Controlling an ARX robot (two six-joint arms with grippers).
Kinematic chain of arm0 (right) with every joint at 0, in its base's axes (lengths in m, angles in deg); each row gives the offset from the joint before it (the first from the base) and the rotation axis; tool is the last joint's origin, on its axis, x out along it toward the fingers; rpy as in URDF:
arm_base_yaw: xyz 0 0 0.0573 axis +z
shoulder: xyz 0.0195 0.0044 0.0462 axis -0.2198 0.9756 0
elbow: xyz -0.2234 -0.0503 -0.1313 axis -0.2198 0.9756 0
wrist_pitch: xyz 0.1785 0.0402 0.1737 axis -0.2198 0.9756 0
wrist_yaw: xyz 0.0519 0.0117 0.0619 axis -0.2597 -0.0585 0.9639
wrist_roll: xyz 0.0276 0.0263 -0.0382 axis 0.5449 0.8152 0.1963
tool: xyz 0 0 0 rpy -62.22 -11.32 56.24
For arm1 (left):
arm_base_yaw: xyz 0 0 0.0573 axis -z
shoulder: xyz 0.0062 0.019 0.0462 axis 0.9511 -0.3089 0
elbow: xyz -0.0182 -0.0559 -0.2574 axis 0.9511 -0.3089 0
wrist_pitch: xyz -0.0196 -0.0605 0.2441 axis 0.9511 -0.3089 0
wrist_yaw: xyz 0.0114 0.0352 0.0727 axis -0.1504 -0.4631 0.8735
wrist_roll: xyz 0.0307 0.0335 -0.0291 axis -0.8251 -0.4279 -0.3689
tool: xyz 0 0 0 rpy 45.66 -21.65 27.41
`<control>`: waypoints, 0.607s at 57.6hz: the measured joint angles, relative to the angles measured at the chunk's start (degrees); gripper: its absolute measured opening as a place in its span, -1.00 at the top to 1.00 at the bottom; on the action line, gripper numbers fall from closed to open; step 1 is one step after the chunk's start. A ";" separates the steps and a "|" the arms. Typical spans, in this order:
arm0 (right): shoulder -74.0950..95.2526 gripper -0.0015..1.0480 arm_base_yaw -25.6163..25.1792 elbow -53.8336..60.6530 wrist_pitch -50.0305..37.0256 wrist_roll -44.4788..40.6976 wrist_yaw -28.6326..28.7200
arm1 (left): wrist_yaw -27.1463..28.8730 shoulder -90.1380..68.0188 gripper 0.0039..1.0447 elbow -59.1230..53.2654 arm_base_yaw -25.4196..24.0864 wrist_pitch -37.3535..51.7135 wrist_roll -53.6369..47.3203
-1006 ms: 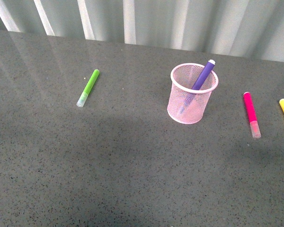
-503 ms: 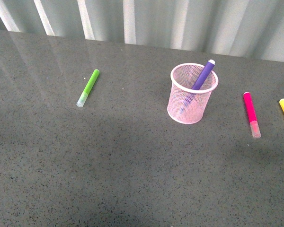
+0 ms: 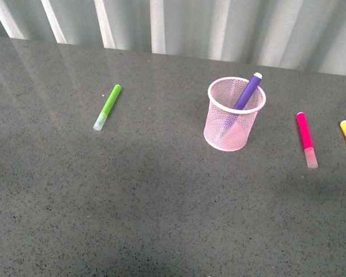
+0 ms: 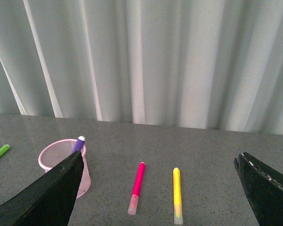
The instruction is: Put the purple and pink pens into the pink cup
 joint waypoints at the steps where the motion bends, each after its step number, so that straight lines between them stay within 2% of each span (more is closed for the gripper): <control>1: 0.00 -0.86 0.00 0.00 0.00 0.00 0.00 | 0.02 0.31 0.93 0.00 0.00 -0.31 0.00; 6: 0.00 -0.86 0.00 0.00 0.00 0.02 -0.02 | 0.00 2.01 0.93 0.00 0.00 -2.03 0.00; 11: 0.00 -0.86 0.00 0.00 0.00 0.02 -0.02 | 0.00 9.11 0.93 0.02 0.00 -11.04 0.00; 30: 0.00 -0.86 0.00 0.00 0.00 0.02 0.00 | 0.00 11.39 0.93 0.02 0.00 -11.76 0.00; 35: 0.00 -0.86 0.00 0.00 0.00 0.02 0.00 | 0.00 11.37 0.69 0.02 0.00 -11.76 0.00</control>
